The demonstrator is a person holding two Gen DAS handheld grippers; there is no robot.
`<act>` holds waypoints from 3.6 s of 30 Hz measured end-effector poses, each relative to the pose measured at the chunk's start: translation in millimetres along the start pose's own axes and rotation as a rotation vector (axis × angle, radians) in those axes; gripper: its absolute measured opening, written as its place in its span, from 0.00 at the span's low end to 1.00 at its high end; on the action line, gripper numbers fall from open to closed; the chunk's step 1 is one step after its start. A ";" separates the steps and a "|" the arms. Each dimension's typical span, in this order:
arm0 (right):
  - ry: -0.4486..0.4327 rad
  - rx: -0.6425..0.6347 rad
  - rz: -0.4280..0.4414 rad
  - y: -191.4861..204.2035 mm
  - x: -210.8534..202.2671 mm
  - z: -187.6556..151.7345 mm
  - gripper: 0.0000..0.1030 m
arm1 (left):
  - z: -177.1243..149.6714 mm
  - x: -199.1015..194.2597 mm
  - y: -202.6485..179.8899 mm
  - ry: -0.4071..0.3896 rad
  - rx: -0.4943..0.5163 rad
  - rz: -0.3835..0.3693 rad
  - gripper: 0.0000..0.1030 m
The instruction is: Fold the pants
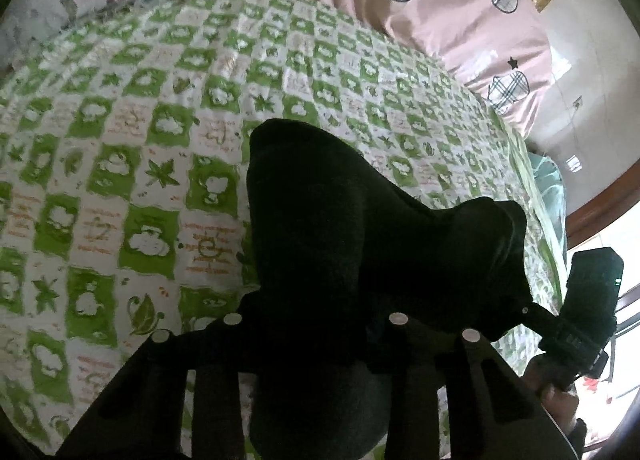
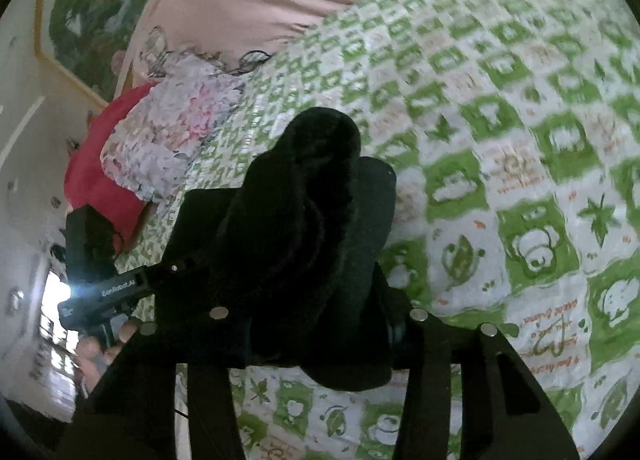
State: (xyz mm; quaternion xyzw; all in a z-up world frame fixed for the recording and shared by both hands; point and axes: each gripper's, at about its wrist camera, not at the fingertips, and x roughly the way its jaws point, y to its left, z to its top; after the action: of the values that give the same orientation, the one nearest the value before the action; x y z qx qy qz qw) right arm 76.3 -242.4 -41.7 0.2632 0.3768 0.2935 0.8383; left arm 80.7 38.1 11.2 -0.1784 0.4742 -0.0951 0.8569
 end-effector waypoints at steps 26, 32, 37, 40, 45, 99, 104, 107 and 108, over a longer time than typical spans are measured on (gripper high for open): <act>0.020 -0.209 0.171 119.0 57.9 26.8 0.44 | 0.2 -121.2 70.5 -0.234 -0.107 0.213 0.30; 0.038 -0.234 0.188 135.8 78.8 34.5 0.44 | 8.3 -129.0 90.3 -0.256 -0.133 0.249 0.30; 0.049 -0.261 0.200 150.9 96.2 44.2 0.44 | 17.5 -132.5 105.1 -0.276 -0.149 0.275 0.30; 0.055 -0.275 0.204 158.4 106.4 50.6 0.44 | 25.0 -132.4 114.2 -0.287 -0.157 0.292 0.30; 0.065 -0.299 0.205 169.6 124.5 61.1 0.44 | 34.8 -129.0 127.4 -0.296 -0.176 0.310 0.30; 0.083 -0.368 0.107 155.5 181.1 76.3 0.85 | 36.3 -91.1 182.1 -0.283 -0.239 0.413 0.78; 0.066 -0.450 0.097 173.3 169.1 65.8 0.89 | 29.2 -99.6 177.7 -0.287 -0.232 0.435 0.78; 0.058 -0.490 0.084 181.2 161.2 59.3 0.91 | 23.5 -106.0 173.3 -0.297 -0.221 0.462 0.78; 0.055 -0.502 0.080 183.3 158.7 57.0 0.92 | 21.5 -108.4 171.5 -0.300 -0.216 0.469 0.79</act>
State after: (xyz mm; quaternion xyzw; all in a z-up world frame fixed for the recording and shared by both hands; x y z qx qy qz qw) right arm 153.6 -19.0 36.8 0.0534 0.3041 0.4179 0.8544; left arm 40.1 236.2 38.2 -0.1664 0.3779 0.1840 0.8920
